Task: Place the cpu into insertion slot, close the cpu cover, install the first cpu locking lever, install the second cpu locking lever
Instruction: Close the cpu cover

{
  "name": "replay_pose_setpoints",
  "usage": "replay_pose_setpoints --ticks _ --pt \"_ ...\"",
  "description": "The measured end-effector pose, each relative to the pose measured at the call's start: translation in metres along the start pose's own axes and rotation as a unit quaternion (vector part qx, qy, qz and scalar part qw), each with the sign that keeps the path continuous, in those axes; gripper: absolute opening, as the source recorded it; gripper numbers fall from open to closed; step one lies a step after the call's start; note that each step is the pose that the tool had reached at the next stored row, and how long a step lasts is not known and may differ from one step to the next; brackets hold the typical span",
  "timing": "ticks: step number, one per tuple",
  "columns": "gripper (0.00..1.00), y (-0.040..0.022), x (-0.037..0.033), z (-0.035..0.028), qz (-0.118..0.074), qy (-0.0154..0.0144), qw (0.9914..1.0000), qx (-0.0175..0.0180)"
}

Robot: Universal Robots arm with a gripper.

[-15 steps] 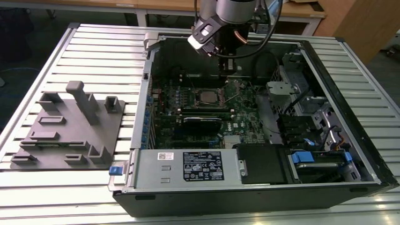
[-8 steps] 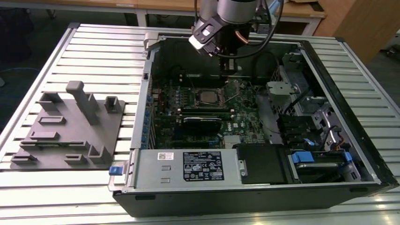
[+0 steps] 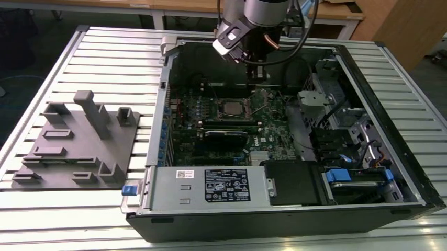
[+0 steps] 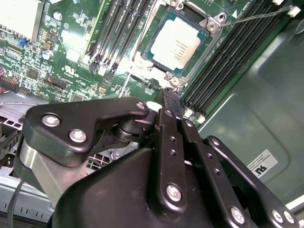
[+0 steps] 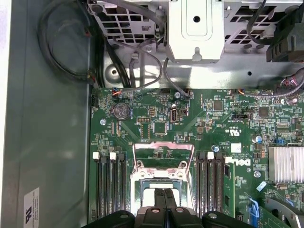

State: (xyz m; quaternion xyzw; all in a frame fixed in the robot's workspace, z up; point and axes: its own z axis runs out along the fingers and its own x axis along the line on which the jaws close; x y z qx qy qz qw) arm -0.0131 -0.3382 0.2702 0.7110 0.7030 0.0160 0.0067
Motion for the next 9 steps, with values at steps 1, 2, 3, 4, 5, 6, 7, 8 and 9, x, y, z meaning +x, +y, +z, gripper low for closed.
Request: replay_pose_setpoints --ticks 1,2,3,4,5,6,7,8,9 --pt "0.1 0.0003 0.0 0.0 0.0 0.0 1.0 0.0" --pt "0.1 0.0007 0.0 0.0 0.0 0.0 1.0 0.0" --pt "0.1 0.001 0.0 0.0 0.0 0.0 1.0 0.0" --pt "0.1 0.0014 0.0 0.0001 0.0 0.0 1.0 0.0" --pt "0.1 0.0017 0.0 0.0001 0.0 0.0 1.0 0.0" --pt "0.1 0.0019 0.0 0.0001 0.0 0.0 1.0 0.0" --pt "0.1 0.0021 0.0 0.0001 0.0 0.0 1.0 0.0" --pt "0.1 0.0024 0.0 0.0001 0.0 0.0 1.0 0.0" --pt "0.1 0.0028 0.0 0.0001 0.0 0.0 1.0 0.0"
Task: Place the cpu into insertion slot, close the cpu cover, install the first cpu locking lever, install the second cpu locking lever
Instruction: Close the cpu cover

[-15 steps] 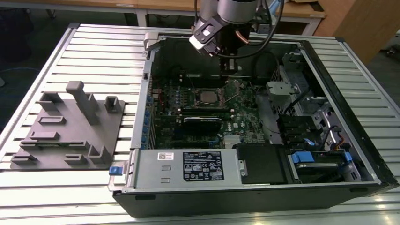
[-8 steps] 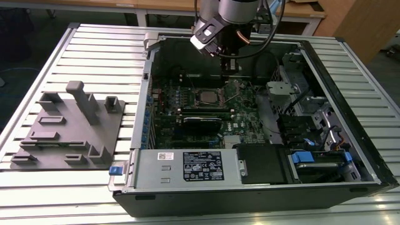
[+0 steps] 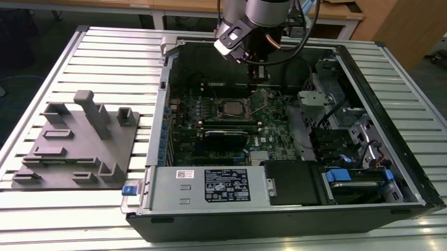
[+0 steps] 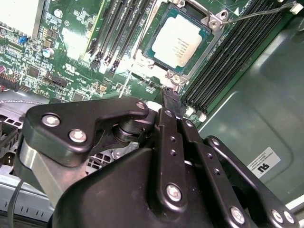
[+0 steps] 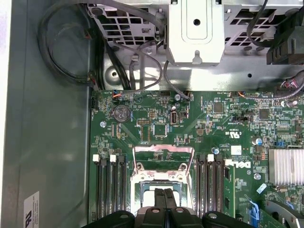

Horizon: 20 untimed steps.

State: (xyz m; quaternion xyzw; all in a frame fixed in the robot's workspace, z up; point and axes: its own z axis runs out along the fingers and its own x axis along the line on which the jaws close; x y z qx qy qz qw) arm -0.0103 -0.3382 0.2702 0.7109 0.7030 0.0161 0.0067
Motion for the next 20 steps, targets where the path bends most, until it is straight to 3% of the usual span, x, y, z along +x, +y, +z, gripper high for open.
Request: replay_pose_setpoints --ticks 20 --pt "0.1 0.0055 0.0001 0.0002 0.0 0.0 1.0 0.0"
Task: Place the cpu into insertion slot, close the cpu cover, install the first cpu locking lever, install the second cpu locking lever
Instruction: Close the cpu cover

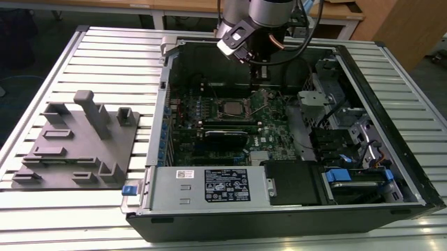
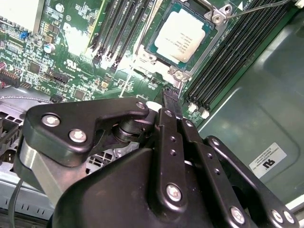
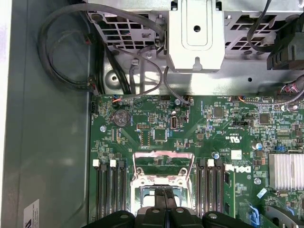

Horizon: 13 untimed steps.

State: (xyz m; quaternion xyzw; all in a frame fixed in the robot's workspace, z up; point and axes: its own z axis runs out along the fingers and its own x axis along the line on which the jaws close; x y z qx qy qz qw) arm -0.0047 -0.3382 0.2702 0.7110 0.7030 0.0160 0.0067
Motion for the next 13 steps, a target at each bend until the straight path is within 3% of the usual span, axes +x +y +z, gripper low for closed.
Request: replay_pose_setpoints --ticks 13 --pt "0.1 0.0032 0.0 0.0001 0.0 0.0 1.0 0.0"
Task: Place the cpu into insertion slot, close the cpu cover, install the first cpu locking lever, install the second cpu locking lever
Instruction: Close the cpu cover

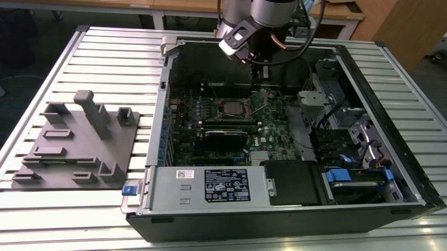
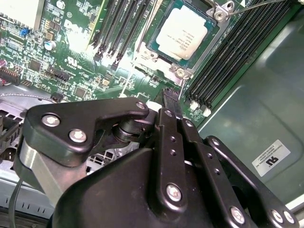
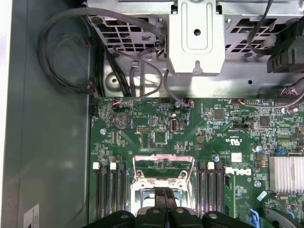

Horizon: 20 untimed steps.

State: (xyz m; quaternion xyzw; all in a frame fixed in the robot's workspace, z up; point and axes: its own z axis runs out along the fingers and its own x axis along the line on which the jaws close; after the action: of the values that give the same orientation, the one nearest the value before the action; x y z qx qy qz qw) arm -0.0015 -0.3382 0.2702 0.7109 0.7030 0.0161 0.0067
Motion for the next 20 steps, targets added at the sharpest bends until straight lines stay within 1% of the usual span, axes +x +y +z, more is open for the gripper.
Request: replay_pose_setpoints --ticks 20 --pt "0.1 0.0053 0.0001 0.0002 0.0 0.0 1.0 0.0"
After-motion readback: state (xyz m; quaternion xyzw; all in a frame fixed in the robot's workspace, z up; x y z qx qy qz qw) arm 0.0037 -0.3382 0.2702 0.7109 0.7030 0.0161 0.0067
